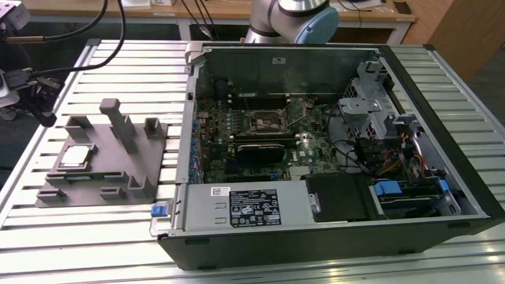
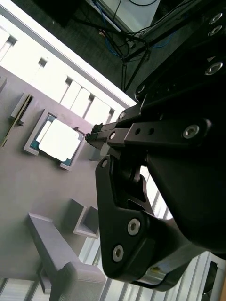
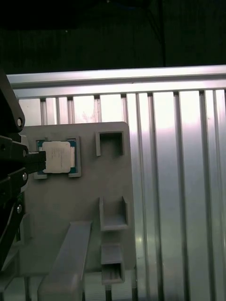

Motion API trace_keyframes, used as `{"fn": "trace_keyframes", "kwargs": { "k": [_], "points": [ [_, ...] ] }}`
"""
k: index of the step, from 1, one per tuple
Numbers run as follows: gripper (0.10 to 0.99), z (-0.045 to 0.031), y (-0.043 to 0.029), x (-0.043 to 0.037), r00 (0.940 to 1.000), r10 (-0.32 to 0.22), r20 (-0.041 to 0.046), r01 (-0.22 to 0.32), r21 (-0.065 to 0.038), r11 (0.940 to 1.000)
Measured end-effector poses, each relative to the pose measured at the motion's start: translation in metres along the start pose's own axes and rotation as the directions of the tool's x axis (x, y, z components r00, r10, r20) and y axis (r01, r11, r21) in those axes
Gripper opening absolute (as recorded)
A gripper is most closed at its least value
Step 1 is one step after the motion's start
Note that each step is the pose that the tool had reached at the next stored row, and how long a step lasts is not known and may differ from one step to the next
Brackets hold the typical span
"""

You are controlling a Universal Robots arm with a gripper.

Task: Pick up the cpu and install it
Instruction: 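Pick up the cpu and move it towards the insertion slot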

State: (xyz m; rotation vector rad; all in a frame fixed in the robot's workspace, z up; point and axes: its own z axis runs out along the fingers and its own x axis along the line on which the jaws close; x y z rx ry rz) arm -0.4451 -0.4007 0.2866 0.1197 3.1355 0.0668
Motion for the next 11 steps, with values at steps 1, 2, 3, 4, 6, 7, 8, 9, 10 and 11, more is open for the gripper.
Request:
{"fn": "trace_keyframes", "kwargs": {
  "k": [1,2,3,4,6,7,8,9,10,11],
  "points": [
    [0.106,0.0005,0.0,0.0,1.0,0.0,0.0001,0.0,0.0,1.0],
    [0.106,0.0011,-0.0001,0.0,1.0,0.0,0.0001,0.0,0.0,1.0],
    [0.106,0.0017,-0.0002,0.0,1.0,0.0,0.0001,0.0,0.0,1.0],
    [0.106,0.0022,-0.0003,0.0,1.0,0.0,0.0,0.0,0.0,1.0],
    [0.106,0.0036,-0.0005,0.0,1.0,0.0,0.0001,0.0,0.0,1.0],
    [0.106,0.0042,-0.0007,-0.0001,1.0,0.0,0.0,0.0,0.0,1.0],
    [0.114,0.005,-0.0009,-0.0001,1.0,0.0,0.0,0.0,0.0,1.0],
    [0.114,0.0058,-0.0011,-0.0001,1.0,0.0,0.0,0.0,0.0,1.0],
    [0.165,0.0066,-0.0012,-0.0001,1.0,0.0,0.0,0.0,0.0,1.0],
    [0.165,0.0073,-0.0013,-0.0001,1.0,0.0,0.0,0.0,0.0,1.0]
  ]
}}
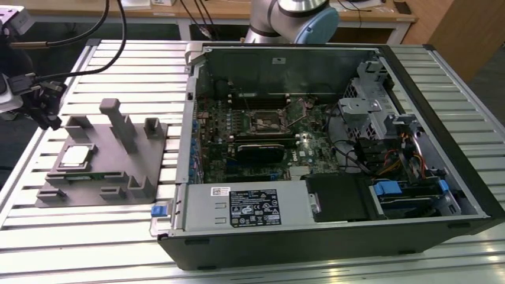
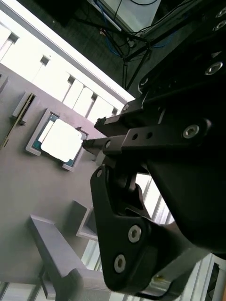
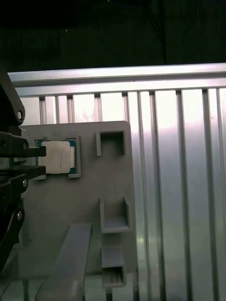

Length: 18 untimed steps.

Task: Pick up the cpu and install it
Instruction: 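Pick up the cpu and move it towards the insertion slot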

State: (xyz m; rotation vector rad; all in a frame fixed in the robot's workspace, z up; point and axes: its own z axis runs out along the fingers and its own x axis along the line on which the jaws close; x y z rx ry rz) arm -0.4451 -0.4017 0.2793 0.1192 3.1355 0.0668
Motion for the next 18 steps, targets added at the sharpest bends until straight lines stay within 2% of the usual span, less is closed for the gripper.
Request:
{"fn": "trace_keyframes", "kwargs": {
  "k": [2,3,6,7,8,9,10,18],
  "points": [
    [0.29,0.0017,-0.0004,-0.0001,1.0,-0.004,-0.0001,0.004,0.0,1.0],
    [0.29,0.0026,-0.0007,-0.0002,1.0,-0.008,-0.0003,0.008,0.0,1.0],
    [0.467,0.0057,-0.0016,-0.0004,0.9997,-0.023,-0.001,0.023,0.0,0.9997],
    [0.467,0.0069,-0.0018,-0.0004,0.9996,-0.027,-0.0011,0.027,0.0,0.9996],
    [0.525,0.0082,-0.002,-0.0004,0.9996,-0.029,-0.0012,0.029,0.0,0.9996],
    [0.525,0.0098,-0.0021,-0.0004,0.9995,-0.031,-0.0012,0.031,0.0,0.9995],
    [0.588,0.0114,-0.0023,-0.0004,0.9995,-0.033,-0.0014,0.033,0.0,0.9995],
    [0.588,0.0171,-0.0029,-0.0004,0.9991,-0.042,-0.0019,0.042,0.0,0.9991]
  ]
}}
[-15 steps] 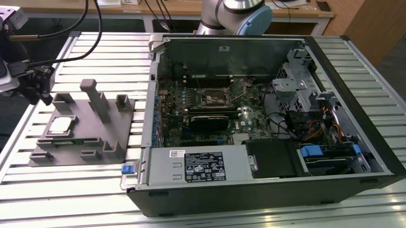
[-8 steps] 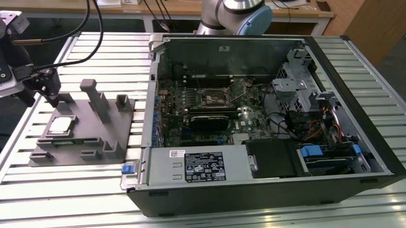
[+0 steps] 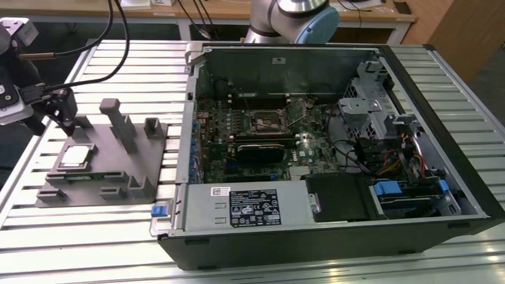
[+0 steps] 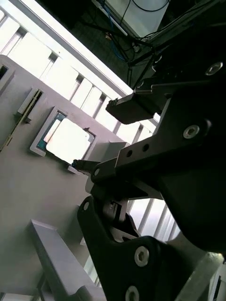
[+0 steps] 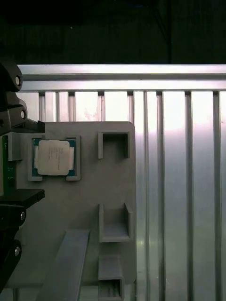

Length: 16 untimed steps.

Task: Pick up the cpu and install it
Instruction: 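Pick up the cpu and move it towards the insertion slot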

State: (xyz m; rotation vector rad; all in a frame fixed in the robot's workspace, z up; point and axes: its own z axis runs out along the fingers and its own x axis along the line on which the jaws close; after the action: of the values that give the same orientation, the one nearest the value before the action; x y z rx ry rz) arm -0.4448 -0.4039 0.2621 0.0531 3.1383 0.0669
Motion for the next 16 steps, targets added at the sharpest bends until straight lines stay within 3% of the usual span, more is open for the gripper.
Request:
{"fn": "trace_keyframes", "kwargs": {
  "k": [16],
  "points": [
    [0.588,0.0084,-0.0006,0.0,1.0,-0.005,-0.0001,0.005,0.0,1.0]
  ]
}}
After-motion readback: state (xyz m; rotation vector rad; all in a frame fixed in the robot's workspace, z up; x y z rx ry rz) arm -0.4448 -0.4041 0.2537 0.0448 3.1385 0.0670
